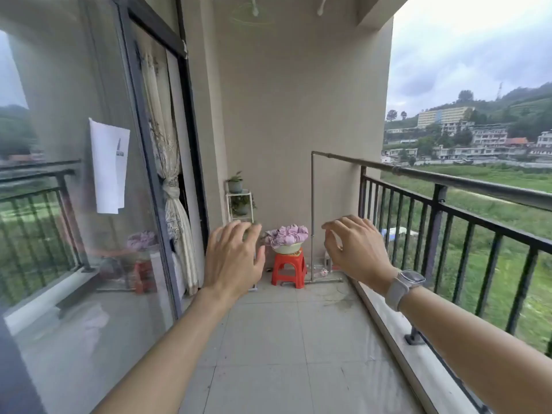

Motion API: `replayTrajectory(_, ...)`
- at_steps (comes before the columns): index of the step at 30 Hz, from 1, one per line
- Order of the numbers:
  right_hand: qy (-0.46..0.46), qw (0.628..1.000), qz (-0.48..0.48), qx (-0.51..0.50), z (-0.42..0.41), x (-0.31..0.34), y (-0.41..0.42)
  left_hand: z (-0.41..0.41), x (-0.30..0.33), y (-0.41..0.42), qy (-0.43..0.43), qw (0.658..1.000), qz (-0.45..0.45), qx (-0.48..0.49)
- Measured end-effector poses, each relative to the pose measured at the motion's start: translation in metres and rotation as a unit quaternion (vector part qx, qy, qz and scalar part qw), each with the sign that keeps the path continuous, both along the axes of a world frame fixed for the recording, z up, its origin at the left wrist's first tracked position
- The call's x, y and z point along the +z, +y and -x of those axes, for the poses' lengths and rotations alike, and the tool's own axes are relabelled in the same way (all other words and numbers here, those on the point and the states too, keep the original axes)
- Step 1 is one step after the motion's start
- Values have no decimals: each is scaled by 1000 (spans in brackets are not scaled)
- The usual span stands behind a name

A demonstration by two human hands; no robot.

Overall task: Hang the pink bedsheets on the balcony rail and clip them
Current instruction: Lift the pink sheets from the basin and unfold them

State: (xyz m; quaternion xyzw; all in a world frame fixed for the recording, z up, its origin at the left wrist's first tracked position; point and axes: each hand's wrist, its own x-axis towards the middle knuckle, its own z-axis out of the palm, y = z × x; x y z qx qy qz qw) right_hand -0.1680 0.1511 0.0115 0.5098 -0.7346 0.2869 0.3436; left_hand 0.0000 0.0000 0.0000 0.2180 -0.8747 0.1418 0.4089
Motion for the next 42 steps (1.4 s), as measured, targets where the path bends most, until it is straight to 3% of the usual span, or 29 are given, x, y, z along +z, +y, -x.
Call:
replayTrajectory(8,-73,996,-54,-16,82,-123,-99,75,-114,-98,-12,994,-106,8)
replayTrajectory(14,-201,972,-118,-33,177,-176,-205,145,-181,-229,-116,957,-259,58)
replayTrajectory(24,-269,934,-222,-78,330,-217,-370,315,-211,-400,-157,937,-312,28)
replayTrajectory(35,-288,920,-253,-84,580,-235,-602,565,-218,-625,-196,925,-326,18)
replayTrajectory(42,-304,904,-298,-26,694,-253,-748,663,-239,-758,-196,902,-380,54)
